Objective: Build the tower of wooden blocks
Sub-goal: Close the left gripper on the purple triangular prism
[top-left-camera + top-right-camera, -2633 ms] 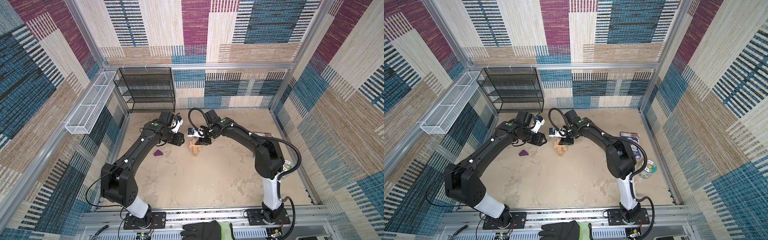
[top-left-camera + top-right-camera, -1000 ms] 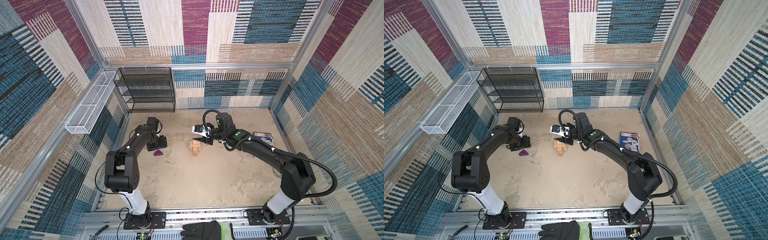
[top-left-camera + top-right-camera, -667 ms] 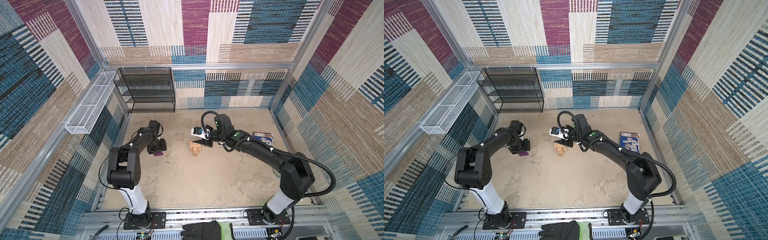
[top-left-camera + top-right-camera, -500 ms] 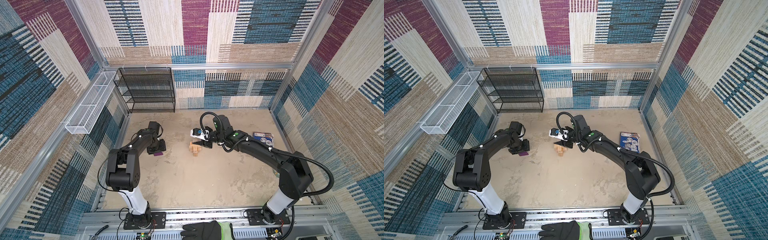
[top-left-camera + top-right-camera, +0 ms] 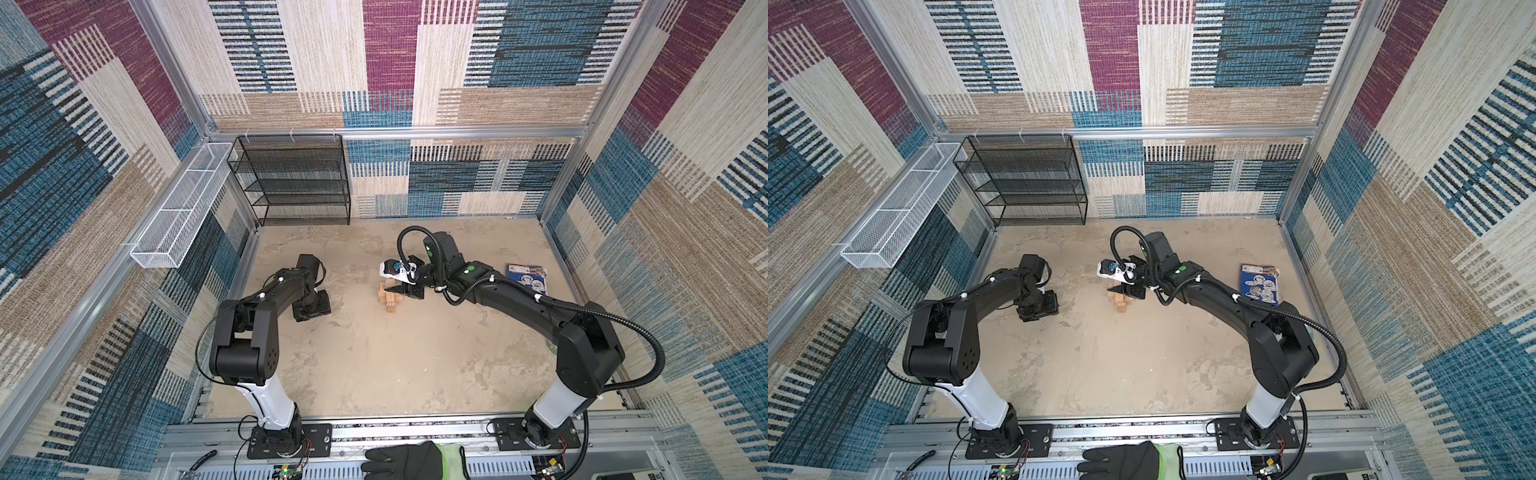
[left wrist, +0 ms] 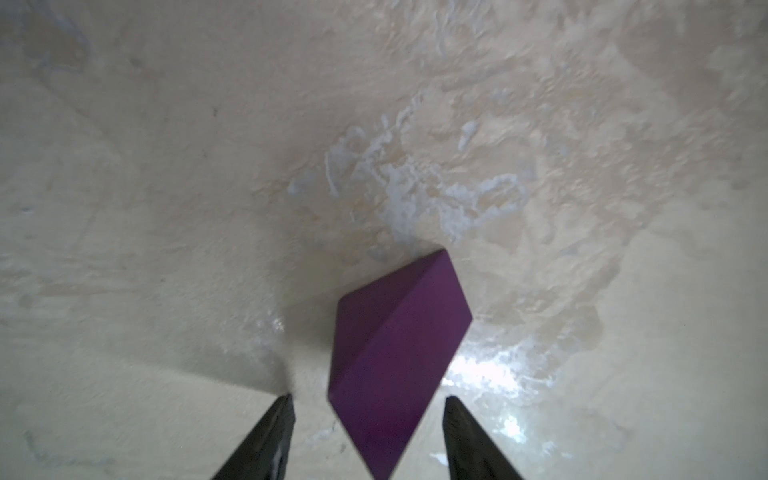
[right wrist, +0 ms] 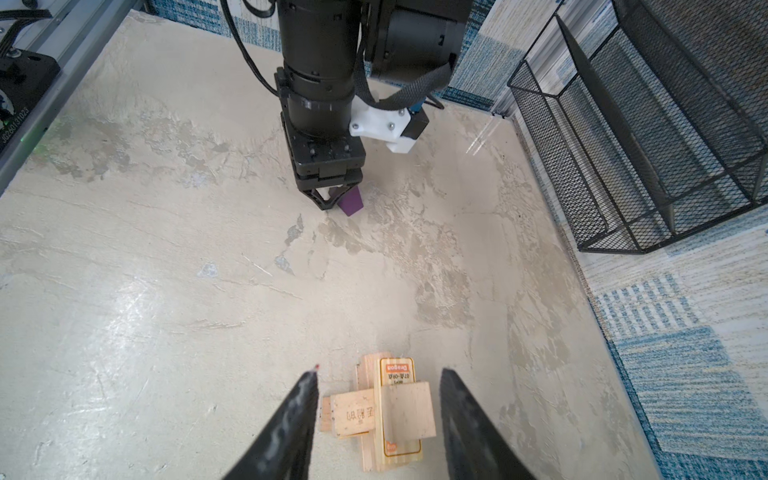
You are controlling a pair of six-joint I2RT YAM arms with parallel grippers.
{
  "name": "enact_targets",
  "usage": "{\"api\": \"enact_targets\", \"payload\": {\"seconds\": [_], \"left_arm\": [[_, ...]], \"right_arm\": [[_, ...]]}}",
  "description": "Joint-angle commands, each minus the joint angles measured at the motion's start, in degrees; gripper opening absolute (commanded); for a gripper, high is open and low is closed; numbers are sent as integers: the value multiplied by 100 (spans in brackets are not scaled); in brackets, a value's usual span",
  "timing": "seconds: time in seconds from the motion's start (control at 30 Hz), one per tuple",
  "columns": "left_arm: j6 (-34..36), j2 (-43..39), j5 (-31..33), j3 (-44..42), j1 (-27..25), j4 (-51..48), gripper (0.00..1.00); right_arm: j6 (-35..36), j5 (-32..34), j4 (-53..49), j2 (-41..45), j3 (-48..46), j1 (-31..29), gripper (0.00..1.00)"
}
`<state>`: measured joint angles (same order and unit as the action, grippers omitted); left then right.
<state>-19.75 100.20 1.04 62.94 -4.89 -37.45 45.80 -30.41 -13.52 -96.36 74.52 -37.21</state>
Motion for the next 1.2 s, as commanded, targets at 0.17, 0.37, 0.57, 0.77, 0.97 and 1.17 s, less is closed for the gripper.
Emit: {"api": "enact_targets", "payload": {"seconds": [0.17,0.37,0.57,0.77,0.97,1.17], "left_arm": [[58,14,-28,394,5,-81,62],[155,295,-46,695,5,-112,62],[155,491,-260,717,5,-96,60],[173,535,-287,718,-4,-88,56],[173,479,-347,683,-14,-87,48],[190,406,-377,668,-61,-85,43]], "right_arm": [[75,-36,-45,-28,80,-30,50],[106,-40,-174,-76,168,-58,50],[144,-35,-230,-91,160,-76,50],[140,-60,-246,-153,206,-97,50],[157,-36,-287,-164,208,-120,50],[151,-10,-292,-164,167,-128,49]]}}
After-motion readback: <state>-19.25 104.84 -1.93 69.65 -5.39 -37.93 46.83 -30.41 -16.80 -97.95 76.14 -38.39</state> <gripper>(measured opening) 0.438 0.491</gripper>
